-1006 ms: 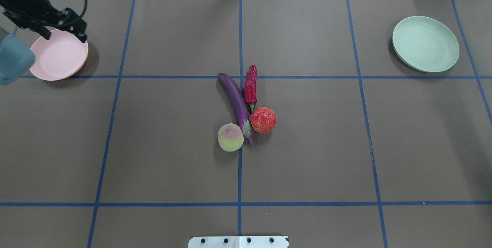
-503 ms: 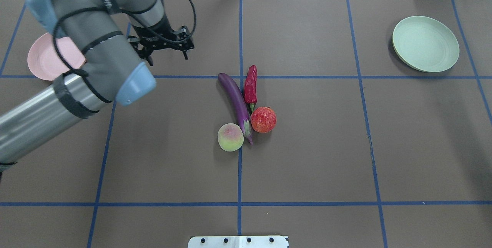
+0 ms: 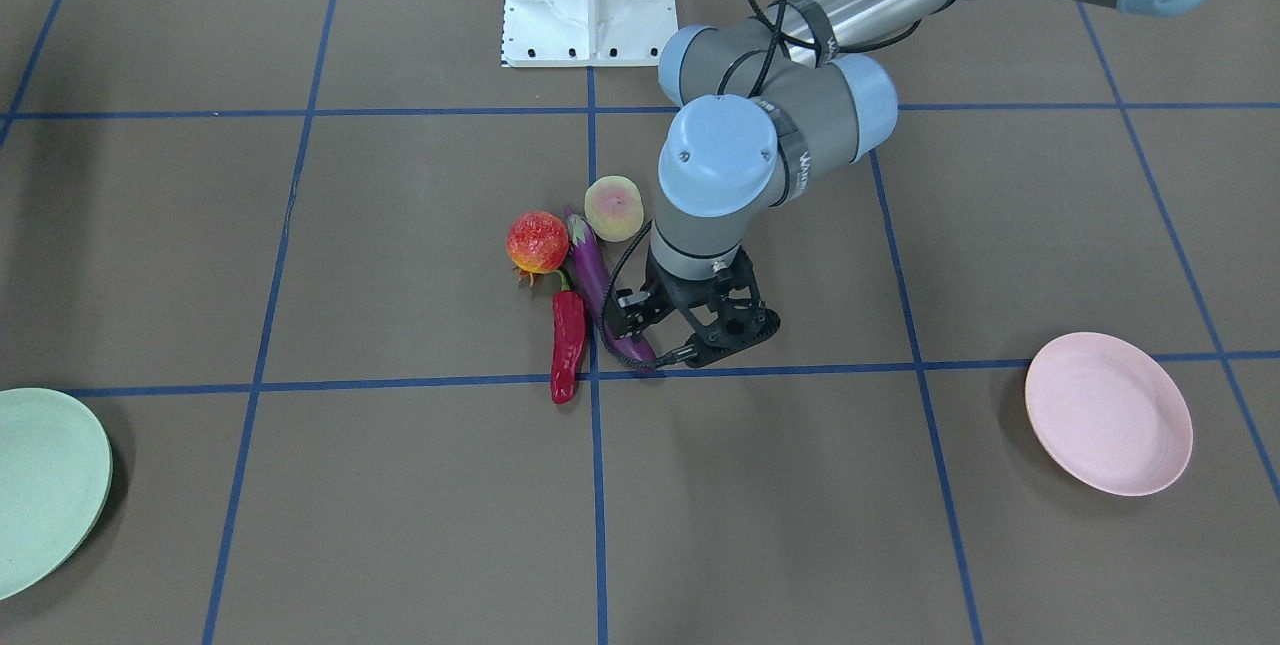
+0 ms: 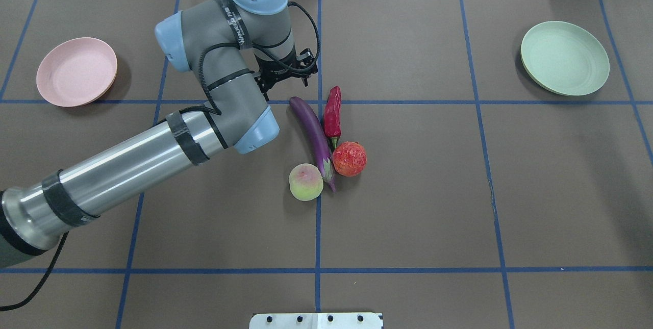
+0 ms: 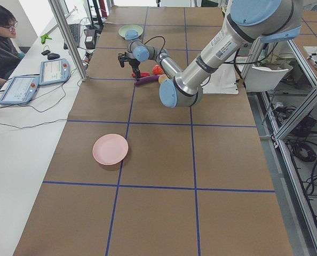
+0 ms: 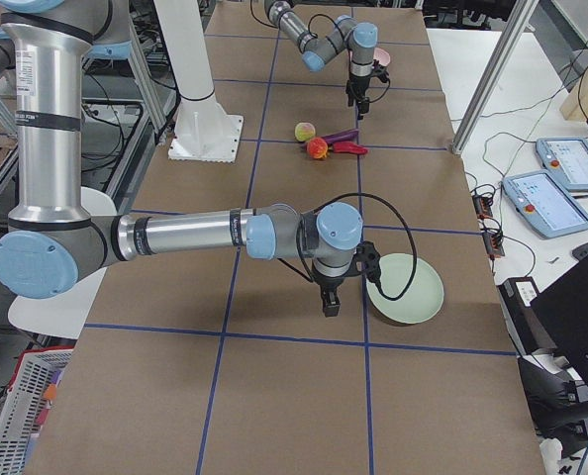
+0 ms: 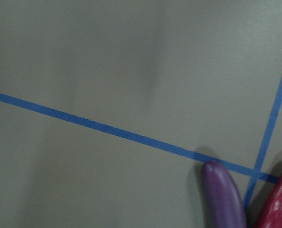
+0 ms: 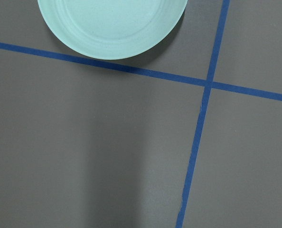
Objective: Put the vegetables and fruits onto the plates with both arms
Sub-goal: 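Reach the left gripper to the purple eggplant and grasp it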
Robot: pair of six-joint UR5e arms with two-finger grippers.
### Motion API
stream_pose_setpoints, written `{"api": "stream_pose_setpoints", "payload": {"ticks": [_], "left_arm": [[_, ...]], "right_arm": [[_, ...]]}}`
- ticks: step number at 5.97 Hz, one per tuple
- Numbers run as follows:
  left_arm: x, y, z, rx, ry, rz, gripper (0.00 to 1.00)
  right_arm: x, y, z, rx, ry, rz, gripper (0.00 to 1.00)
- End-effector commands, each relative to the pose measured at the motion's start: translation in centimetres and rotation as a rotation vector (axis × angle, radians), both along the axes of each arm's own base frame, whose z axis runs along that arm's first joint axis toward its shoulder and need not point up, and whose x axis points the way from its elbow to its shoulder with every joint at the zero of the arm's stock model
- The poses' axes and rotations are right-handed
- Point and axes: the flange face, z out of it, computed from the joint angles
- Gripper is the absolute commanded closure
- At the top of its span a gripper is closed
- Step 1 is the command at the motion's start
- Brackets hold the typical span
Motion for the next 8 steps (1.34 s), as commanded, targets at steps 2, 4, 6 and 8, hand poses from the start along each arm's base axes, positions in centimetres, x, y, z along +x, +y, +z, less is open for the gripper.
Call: {"api": "stream_pose_setpoints", "payload": {"ticks": [2,4,6,8], "left_arm": [[6.2,3.2,0.8,0.022,-0.038,-0.006,0.02],[6.4,3.2,1.4,0.017,-0.05,-0.014,0.27],[6.4,3.0,2.3,0.011,-0.062,-0.013,0.45],[5.3,2.2,1.4,0.007,-0.057,-0.023,1.0]], "right_arm": [[-0.1,-0.1,0.3,-0.015,-0.01,0.003,0.0],[-0.1,-0.1,0.6,-0.019,-0.016,0.005,0.0],[-0.2,-0.1,0.4,-0.017,-0.032,0.004,0.01],[-0.2,-0.1,-0.1,-0.01,-0.038,0.003,0.0]]}}
